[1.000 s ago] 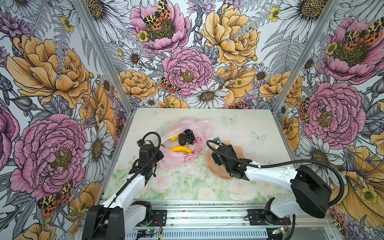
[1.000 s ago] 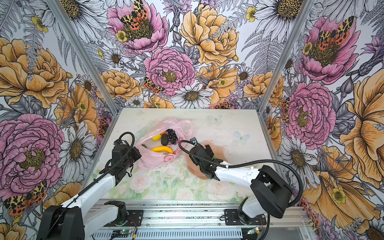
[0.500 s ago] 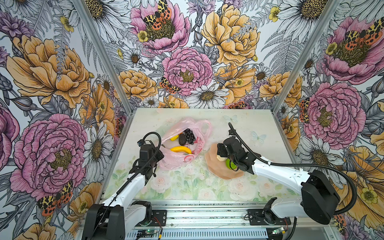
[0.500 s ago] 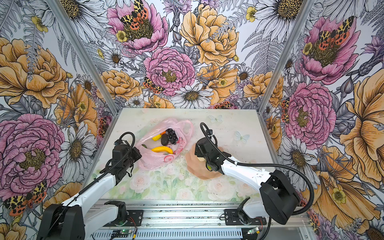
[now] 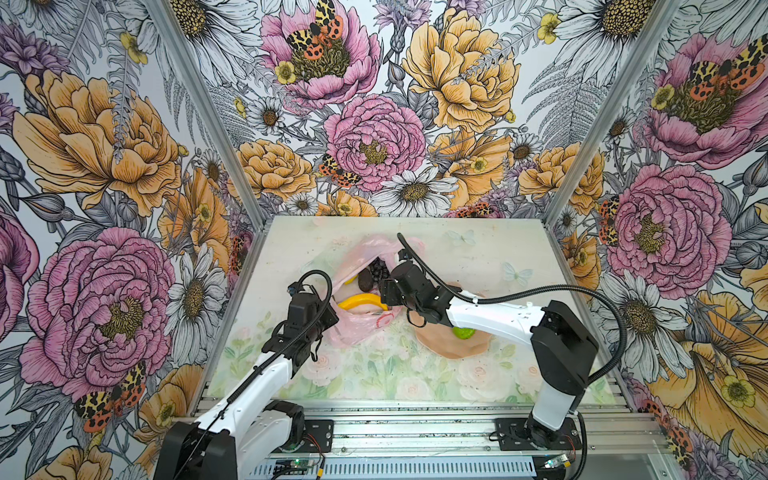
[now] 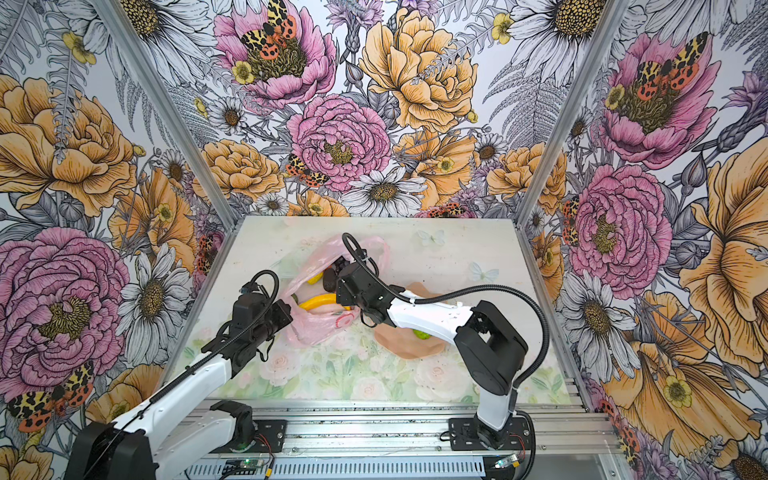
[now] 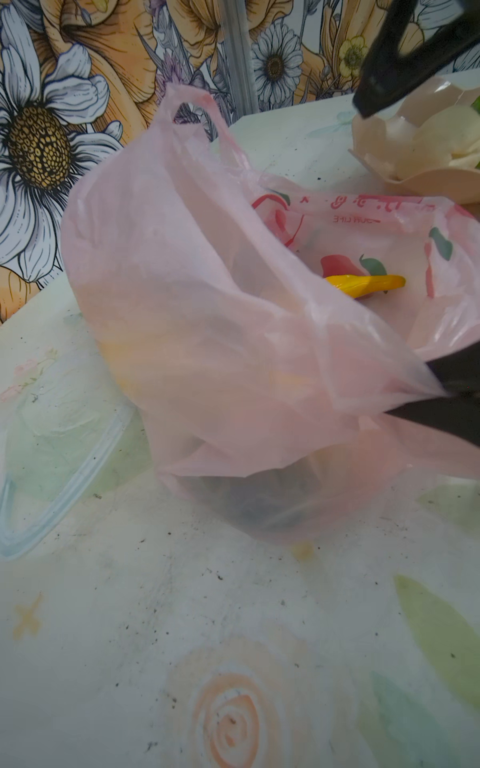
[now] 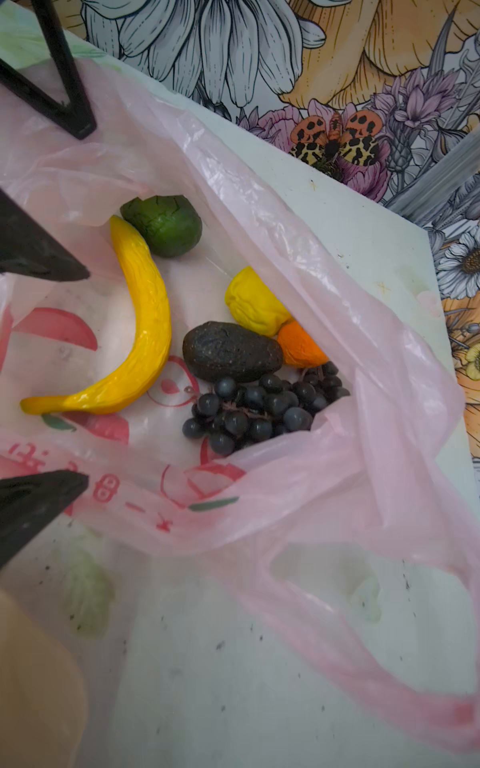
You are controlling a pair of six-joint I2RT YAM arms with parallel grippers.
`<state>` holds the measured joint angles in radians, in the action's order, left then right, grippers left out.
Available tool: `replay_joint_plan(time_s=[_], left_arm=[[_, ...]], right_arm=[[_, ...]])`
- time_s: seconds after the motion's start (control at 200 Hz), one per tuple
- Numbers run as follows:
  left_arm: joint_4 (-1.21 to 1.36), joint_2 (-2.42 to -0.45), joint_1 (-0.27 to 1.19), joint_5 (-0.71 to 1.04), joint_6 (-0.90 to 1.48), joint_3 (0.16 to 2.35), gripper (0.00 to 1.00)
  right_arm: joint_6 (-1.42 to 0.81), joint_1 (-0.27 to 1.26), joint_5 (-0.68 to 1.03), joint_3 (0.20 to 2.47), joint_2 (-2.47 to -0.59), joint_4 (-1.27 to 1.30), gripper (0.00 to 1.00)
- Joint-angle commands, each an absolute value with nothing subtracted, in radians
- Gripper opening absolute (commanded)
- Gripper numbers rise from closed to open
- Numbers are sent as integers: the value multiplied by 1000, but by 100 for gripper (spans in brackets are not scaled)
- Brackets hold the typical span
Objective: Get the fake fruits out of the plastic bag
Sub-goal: 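Move the right gripper back over the pink bag mouth, then reach the right gripper down into the bag toward the yellow lemon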
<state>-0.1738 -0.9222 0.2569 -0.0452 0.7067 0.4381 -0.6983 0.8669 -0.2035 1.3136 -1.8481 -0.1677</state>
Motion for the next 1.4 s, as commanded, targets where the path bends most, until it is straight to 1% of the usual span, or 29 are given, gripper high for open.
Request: replay_joint_plan(time_s=[0.0, 0.225, 0.4, 0.53, 0.701, 0.866, 1.161, 1.396], left_arm=[[-294, -824, 289, -94, 735, 427, 0], [-336, -729, 309, -93, 734, 381, 0], [-328, -756, 294, -126, 705, 379, 0], [-260, -819, 237, -70, 690, 381, 0], [-220, -912, 185, -45, 651, 422, 0], [-178, -973, 154, -10, 621, 440, 0], [-104, -999, 125, 21, 586, 416, 0], [-60, -1005, 123, 24, 586, 403, 0]], right_arm=[[-671, 880, -147, 1424, -1957, -149, 72], [-646, 898, -146, 1558, -2102, -152, 68], [-583, 910, -138, 1657, -2182, -152, 68], [-553, 910, -137, 1741, -2245, -152, 68], [-499, 903, -142, 1858, -2337, -159, 69], [-420, 893, -146, 1947, -2401, -165, 75], [-308, 877, -113, 2108, -2520, -203, 81], [-298, 868, -101, 2239, -2618, -276, 81]])
